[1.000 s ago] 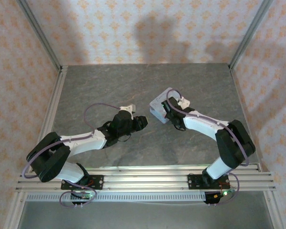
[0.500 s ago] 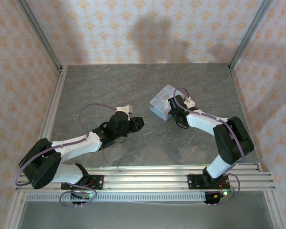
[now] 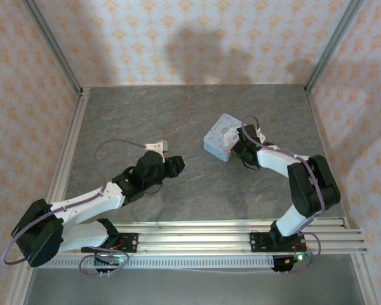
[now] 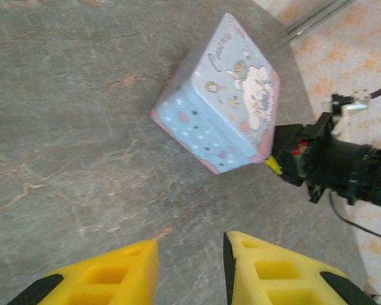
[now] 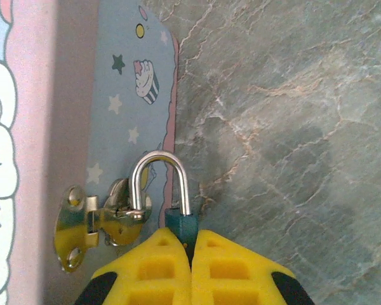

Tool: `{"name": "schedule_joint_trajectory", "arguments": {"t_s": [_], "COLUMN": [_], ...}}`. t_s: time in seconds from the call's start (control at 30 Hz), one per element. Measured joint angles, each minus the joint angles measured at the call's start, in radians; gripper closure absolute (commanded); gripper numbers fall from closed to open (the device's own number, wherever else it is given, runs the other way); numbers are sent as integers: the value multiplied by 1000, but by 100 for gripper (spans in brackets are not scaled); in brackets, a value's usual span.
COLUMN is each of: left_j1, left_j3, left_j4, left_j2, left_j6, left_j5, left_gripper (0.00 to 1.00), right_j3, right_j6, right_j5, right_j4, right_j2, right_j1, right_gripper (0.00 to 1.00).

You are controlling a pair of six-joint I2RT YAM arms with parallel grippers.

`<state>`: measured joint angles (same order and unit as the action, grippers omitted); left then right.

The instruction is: Unlock the padlock with the key

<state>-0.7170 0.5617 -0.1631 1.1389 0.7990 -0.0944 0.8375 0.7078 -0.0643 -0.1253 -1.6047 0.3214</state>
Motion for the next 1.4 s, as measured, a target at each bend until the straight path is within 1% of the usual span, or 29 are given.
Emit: {"name": "schedule_joint_trajectory", "arguments": {"t_s": [0.13,0.4,0.57,0.73,0.93,1.2,1.4], "left_j1": [5,11,11,11,11,11,11], "left_j3": [0,10,21,34,44,44,44], "left_j4": [31,63,62,61,54,38,30], "left_j2": [-1,0,13,51,80,93,101], "left_j6": [-35,-84,-95,-106,-117,-120,-120], "left_j5": [7,9,6,3,-3,-5,-6], "left_gripper": [66,66,66,66,66,65,65], "right_j3": [-18,-26,-26,-45,-73,-88,-88], "right_j6": [-36,-146,-199,-219,-224,-218,-211], "right_j5": [-64,-162,-184,-191,-192,-222,-233], "right_j4": [30,46,10,3,2,21,26], "right_j2": [13,63,110,112,111,106,91], "right_j1": [-35,-36,-36,-37,-44,-94,-96], "right_gripper": [100,100,100,100,100,100,100]}}
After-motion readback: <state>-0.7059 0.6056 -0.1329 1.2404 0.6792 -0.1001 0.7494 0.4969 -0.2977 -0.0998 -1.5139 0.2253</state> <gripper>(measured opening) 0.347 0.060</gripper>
